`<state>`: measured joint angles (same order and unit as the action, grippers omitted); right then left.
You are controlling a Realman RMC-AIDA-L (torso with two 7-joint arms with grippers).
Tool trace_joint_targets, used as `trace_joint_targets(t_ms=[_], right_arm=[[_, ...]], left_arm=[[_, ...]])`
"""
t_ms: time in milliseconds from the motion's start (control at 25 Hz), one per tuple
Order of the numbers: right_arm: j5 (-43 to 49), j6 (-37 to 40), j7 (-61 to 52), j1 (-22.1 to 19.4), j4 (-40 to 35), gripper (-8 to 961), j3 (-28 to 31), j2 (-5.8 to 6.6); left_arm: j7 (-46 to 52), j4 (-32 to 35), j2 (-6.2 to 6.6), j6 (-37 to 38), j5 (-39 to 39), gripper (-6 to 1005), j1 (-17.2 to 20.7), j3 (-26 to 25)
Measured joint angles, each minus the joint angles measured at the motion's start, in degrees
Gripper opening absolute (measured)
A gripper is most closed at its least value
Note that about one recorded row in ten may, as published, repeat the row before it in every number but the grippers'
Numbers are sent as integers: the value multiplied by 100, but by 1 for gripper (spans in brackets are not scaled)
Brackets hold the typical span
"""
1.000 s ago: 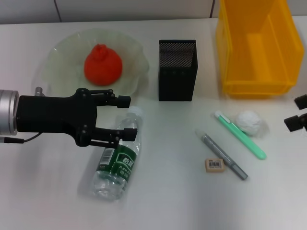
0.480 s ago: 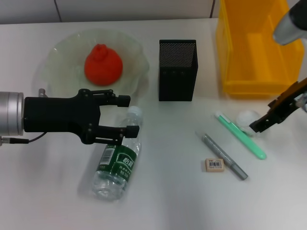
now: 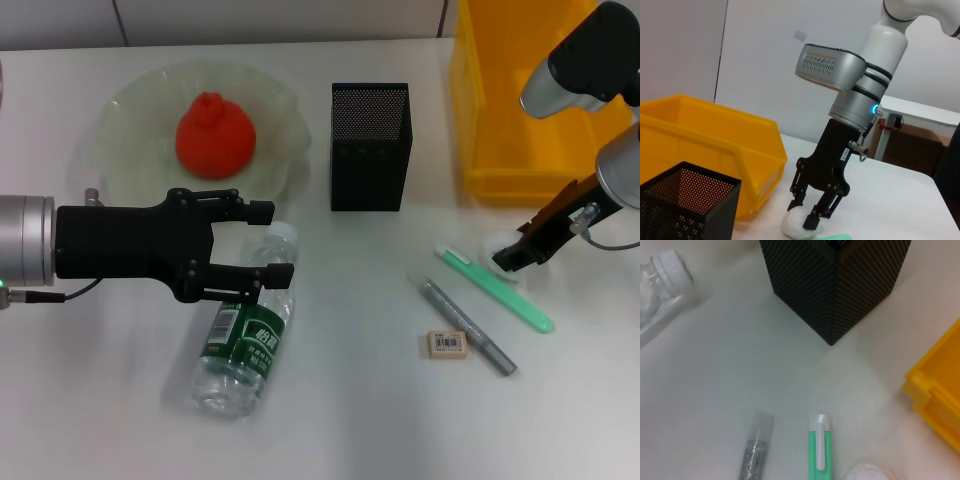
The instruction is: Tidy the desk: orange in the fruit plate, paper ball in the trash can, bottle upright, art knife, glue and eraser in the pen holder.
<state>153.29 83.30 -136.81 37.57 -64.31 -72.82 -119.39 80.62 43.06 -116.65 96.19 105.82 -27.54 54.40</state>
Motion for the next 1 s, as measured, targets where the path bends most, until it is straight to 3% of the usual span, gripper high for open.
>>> trace_joint_targets(t_ms=[160, 280, 360, 400, 520, 600, 720, 880, 960, 1000], right_arm=[[-1, 246, 14, -22, -270, 481, 30, 2], [-6, 830, 12, -94, -931, 437, 220, 9], [-87, 1281, -12, -167, -1561, 420, 595, 12], [-198, 1602, -36, -202, -2128, 412, 1079, 16], [-223, 1711, -85, -231, -2623, 426, 1548, 19], [-211, 1309, -122, -362, -2951, 436, 1844, 21], [-352, 843, -91, -459, -2848, 451, 1906, 17], [-971, 112, 297, -586, -2183, 470, 1986, 26], [-1397, -27, 585, -627, -1907, 566, 2183, 30], [-1859, -32, 904, -663, -1682, 613, 2466, 32]], left_arm=[[21, 0, 1, 23, 0, 811, -8, -22], [81, 0, 2, 85, -1, 809, -14, -37], [145, 0, -1, 133, -6, 808, -21, -39], [178, 3, -15, 180, -11, 807, -26, -40], [256, 37, -41, 301, -27, 806, -34, -48], [361, 61, -48, 385, -45, 805, -41, -62], [485, 67, -55, 470, -62, 803, -59, -113], [561, 52, -72, 545, -84, 801, -82, -180], [613, 50, -90, 588, -96, 800, -97, -227], [1277, 324, -112, 770, -115, 799, -182, -246]])
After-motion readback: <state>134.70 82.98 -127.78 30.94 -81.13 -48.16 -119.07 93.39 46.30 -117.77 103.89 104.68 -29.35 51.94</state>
